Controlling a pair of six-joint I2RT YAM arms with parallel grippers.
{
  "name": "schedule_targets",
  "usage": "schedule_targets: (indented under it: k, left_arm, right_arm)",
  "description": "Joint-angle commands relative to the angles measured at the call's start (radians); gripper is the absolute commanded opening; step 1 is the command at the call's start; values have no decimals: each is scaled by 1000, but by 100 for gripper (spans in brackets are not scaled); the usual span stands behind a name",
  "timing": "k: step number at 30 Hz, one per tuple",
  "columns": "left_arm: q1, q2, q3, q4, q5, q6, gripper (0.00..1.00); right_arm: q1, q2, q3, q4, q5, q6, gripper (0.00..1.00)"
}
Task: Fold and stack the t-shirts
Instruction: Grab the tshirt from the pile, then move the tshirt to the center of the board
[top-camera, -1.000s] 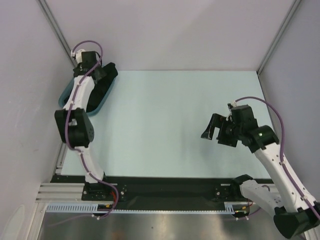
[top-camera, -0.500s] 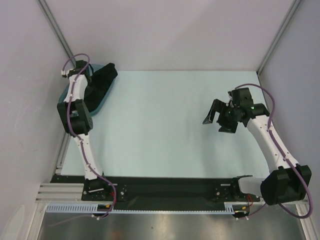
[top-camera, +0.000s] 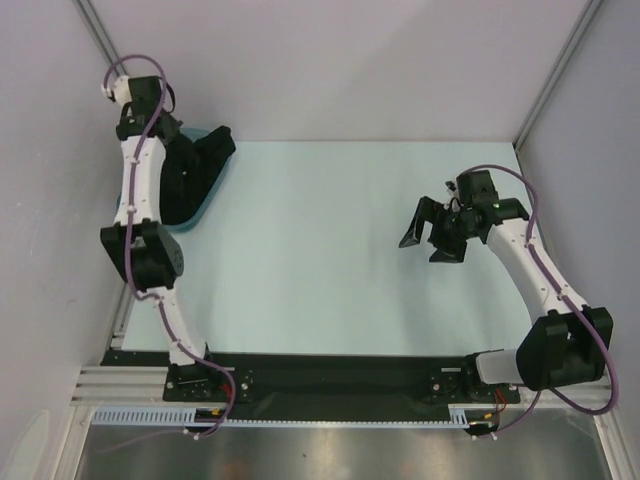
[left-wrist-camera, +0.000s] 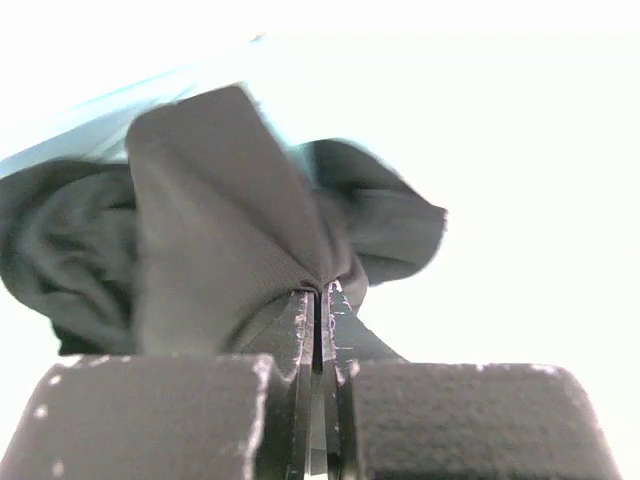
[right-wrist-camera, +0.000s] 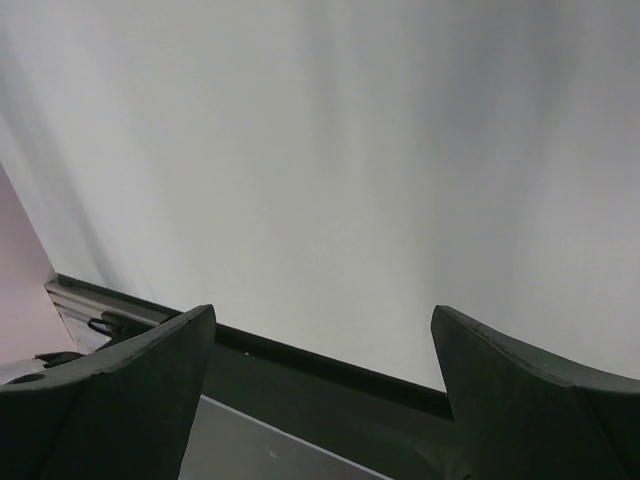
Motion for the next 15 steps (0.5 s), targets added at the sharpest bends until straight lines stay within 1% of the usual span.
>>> schedule_targets:
  k: [1, 3, 4, 5, 6, 7, 8, 9, 10, 11, 12, 13, 14, 15]
  left_arm:
    - [-95, -282, -35, 138, 168, -36, 0]
    - [-169, -361, -143, 139, 205, -22, 0]
    - [-248, -467, -195, 144, 197, -6, 0]
    - [-292, -515, -304, 154, 193, 8, 0]
    - [-331, -572, -356, 158, 185, 24, 0]
    - [-408, -664, -405, 147, 150, 27, 1]
    - [-440, -719, -458, 139, 150, 25, 0]
    - [-467, -767, -567, 132, 160, 22, 0]
    - [-515, -808, -618, 124, 171, 4, 1]
    - [-539, -903, -661, 113, 163, 1, 0]
    - [-565, -947, -753, 103, 145, -1, 1]
    - [-600, -1000, -810, 113, 149, -11, 0]
    - [-606, -1084, -930, 125, 213, -27, 0]
    - [-614, -1126, -991, 156, 244, -41, 6]
  right_arm:
    - [0, -38, 38, -5, -60, -58, 97]
    - [3, -52, 34, -10, -55, -94, 97]
    - [4, -52, 41, -14, -48, -105, 97]
    - [6, -55, 47, -18, -40, -111, 97]
    - [8, -59, 53, -21, -31, -116, 97]
    - [9, -62, 60, -27, -29, -118, 97]
    - [9, -70, 74, -27, -28, -114, 98]
    - [11, -78, 76, -24, -32, -108, 98]
    - [11, -91, 76, -21, -35, -95, 98]
    - [15, -98, 74, -19, -43, -84, 98]
    - [21, -104, 70, -19, -64, -76, 98]
    - [26, -119, 64, -21, -72, -65, 98]
    - [52, -127, 48, -19, -72, -64, 98]
    - [66, -134, 39, -16, -60, -61, 98]
